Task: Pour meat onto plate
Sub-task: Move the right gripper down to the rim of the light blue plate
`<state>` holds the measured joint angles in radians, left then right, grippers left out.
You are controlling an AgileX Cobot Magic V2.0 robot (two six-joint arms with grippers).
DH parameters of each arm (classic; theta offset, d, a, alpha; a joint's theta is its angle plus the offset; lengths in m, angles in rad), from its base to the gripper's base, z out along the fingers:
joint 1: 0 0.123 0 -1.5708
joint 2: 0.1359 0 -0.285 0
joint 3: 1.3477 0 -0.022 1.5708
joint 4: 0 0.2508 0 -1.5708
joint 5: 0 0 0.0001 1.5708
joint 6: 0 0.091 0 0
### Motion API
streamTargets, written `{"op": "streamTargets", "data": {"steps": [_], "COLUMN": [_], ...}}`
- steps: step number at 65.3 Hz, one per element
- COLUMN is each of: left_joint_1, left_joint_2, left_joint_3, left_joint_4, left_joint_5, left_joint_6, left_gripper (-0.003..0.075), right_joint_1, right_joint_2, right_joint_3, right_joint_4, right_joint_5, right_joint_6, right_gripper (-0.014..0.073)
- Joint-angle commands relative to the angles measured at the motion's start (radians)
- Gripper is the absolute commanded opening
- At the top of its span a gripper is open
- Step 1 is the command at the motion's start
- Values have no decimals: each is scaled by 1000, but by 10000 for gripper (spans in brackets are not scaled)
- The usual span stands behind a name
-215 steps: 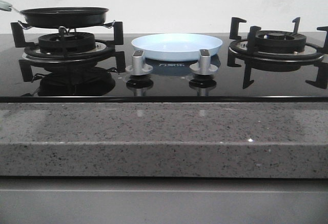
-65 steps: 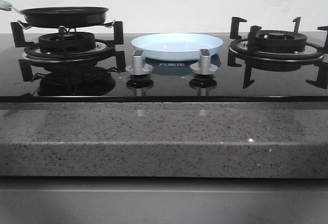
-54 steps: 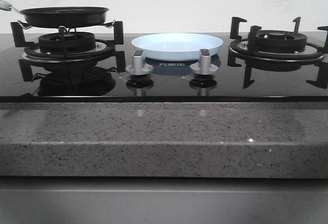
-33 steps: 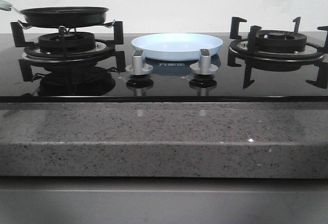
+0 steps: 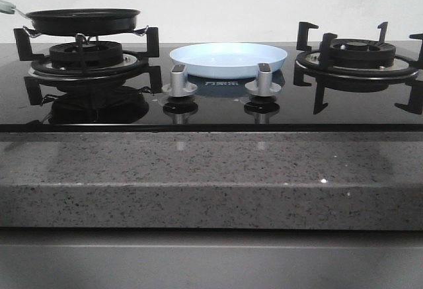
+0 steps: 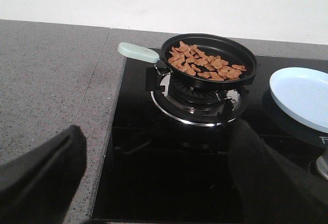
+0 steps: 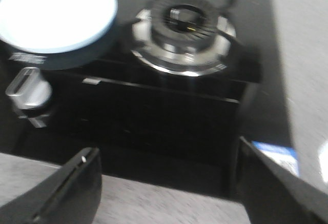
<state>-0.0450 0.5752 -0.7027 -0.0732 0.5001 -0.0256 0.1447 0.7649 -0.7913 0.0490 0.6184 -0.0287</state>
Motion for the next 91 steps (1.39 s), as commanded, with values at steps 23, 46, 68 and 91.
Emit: {"op": "streamTargets", "data": {"steps": [23,46,68,91], "left_joint_1": [-5,-5,-5,-5], "left_joint_2": [6,6,6,6], "left_joint_3": [-26,-26,-26,-26], "left_joint_4": [-10,-10,-10,-10], "left_joint_5": [-75,-75,-75,-75], "left_joint_6": [-5,-5,-5,-5], "left_gripper": [566,566,566,566], "right_joint_1": [161,163,106,104], "right_joint_2": [450,869,1120,1294], "right_joint_3": [-436,-899,-1210,-1360], "right_joint_4": [11,29,67,67], "right_joint_5": [83,345,439,451], "right_joint_6": [-16,-16,-16,-16], "right_gripper": [559,559,396,392]}}
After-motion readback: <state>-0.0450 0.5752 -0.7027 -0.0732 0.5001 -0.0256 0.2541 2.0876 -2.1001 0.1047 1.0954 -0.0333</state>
